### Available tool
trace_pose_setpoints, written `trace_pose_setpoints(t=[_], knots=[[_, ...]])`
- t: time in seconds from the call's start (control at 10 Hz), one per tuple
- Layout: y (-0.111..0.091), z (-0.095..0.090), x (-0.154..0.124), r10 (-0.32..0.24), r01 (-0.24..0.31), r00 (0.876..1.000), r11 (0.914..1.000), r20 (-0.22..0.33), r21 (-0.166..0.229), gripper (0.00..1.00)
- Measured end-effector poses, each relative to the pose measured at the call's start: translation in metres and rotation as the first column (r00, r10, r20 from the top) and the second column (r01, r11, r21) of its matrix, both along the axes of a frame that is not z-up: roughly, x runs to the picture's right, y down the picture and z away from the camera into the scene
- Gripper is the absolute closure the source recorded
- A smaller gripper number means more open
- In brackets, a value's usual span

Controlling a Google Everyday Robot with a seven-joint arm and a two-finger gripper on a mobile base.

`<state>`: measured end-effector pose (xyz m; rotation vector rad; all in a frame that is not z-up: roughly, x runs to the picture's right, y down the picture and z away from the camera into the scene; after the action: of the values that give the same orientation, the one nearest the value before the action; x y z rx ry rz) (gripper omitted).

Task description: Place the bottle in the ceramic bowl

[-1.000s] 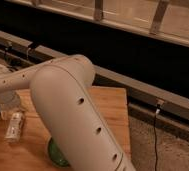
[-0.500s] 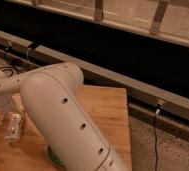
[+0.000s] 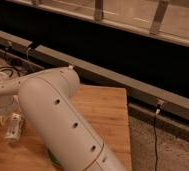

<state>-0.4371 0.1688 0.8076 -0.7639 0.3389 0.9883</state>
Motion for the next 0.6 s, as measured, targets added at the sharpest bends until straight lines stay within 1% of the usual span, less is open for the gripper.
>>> trace_pose_setpoints(t=[0.2, 0.3, 0.5, 0.6], knots=[[0.013, 0.013, -0.001, -0.009, 0.008, 1.000, 0.9997, -0.009, -0.024, 0.35], [0.020, 0.022, 0.002, -0.015, 0.015, 1.000, 0.9989, -0.020, -0.044, 0.35], [0.024, 0.025, 0.005, -0.021, 0.020, 0.999, 0.9981, -0.024, -0.059, 0.35], [0.028, 0.022, 0.005, -0.026, 0.025, 1.000, 0.9976, -0.011, -0.065, 0.40]])
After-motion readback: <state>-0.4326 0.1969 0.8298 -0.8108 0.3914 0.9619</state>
